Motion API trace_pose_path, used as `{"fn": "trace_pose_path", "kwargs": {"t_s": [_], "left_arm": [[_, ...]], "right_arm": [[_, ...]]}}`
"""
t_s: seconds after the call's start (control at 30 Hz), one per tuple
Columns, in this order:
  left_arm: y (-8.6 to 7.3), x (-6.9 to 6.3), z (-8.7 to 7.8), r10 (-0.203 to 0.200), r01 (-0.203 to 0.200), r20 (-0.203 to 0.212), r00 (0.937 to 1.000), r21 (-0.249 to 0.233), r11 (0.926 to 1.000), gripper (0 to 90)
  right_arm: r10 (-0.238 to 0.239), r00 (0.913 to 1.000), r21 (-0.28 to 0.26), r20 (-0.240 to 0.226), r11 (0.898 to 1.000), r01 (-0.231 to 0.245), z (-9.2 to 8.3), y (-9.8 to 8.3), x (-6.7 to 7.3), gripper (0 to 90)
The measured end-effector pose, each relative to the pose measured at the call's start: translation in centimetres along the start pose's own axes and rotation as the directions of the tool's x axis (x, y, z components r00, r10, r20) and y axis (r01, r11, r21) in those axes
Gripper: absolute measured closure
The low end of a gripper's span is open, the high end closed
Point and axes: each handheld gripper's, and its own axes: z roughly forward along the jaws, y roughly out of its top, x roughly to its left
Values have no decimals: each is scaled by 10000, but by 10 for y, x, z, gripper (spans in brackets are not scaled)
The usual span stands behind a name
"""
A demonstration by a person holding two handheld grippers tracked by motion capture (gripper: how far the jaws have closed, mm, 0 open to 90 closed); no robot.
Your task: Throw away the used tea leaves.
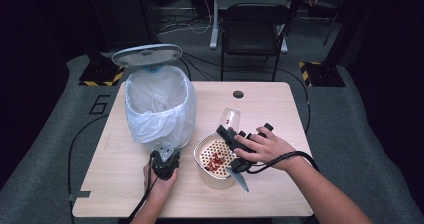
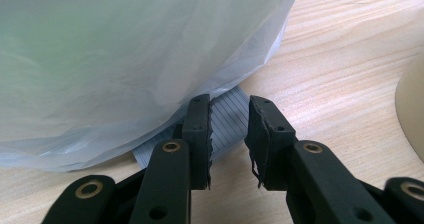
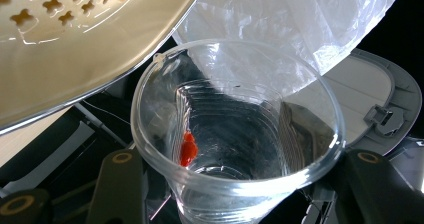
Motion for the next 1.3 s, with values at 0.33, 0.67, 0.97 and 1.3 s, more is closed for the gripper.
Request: {"fn": "trace_pose_path", "kwargs": {"t_s": [0.33, 0.67, 0.97, 1.3], "left_arm": [[0, -1, 0, -42, 42, -9, 10000, -13, 10000, 710], [0, 0, 0, 7, -7, -2, 10000, -9, 10000, 711], [0, -1, 0, -85, 85, -3, 10000, -75, 9999, 710], [0, 0, 0, -39, 39, 28, 10000, 16, 10000, 711]], "right_arm": [[52, 9999, -42, -94, 10000, -52, 0, 1, -2, 439], [152, 9999, -111, -20, 9998, -152, 0, 1, -5, 439], [1731, 9819, -763, -769, 9809, -1789, -1, -8, -28, 436], [5943, 7844, -1033, -1778, 7814, -6154, 4, -30, -53, 435]]}}
